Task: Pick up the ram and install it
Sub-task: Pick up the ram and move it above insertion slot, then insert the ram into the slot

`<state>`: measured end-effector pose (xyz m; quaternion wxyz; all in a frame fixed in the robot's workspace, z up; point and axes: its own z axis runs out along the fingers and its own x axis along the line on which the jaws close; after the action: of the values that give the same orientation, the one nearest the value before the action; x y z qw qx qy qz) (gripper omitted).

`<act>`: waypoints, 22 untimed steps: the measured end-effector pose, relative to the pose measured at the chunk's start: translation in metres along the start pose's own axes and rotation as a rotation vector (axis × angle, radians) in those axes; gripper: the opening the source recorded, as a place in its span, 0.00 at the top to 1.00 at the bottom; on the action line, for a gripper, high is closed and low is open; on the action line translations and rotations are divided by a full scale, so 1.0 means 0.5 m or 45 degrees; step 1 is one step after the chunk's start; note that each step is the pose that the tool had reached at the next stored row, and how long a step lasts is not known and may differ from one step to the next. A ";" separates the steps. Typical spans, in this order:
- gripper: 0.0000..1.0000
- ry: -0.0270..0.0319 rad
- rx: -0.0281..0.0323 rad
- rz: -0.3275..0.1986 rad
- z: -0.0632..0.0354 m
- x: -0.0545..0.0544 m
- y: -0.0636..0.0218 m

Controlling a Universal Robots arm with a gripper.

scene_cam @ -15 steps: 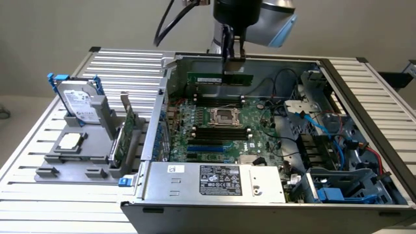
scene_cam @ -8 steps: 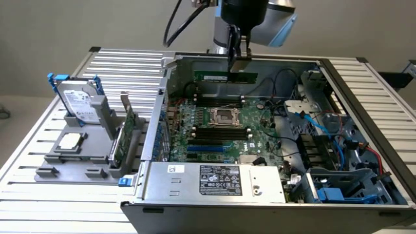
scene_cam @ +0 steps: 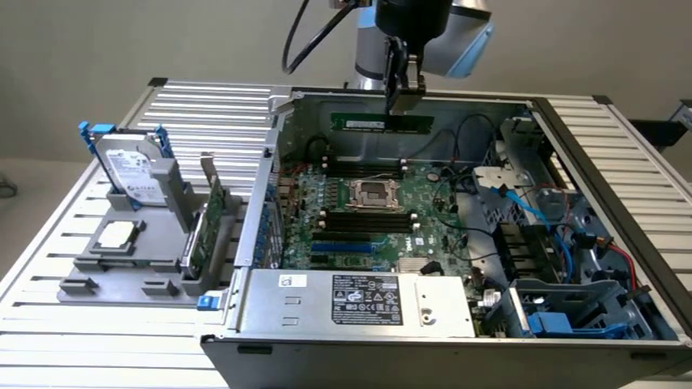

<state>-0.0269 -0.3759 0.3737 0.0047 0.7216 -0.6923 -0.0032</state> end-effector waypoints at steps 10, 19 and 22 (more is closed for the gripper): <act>0.86 -0.0002 0.0000 -0.002 0.000 0.000 0.000; 0.86 -0.0001 -0.0005 -0.002 0.020 0.005 0.001; 0.86 0.0000 -0.0005 -0.002 0.031 0.013 0.002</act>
<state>-0.0276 -0.3827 0.3584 0.0048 0.7221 -0.6917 -0.0034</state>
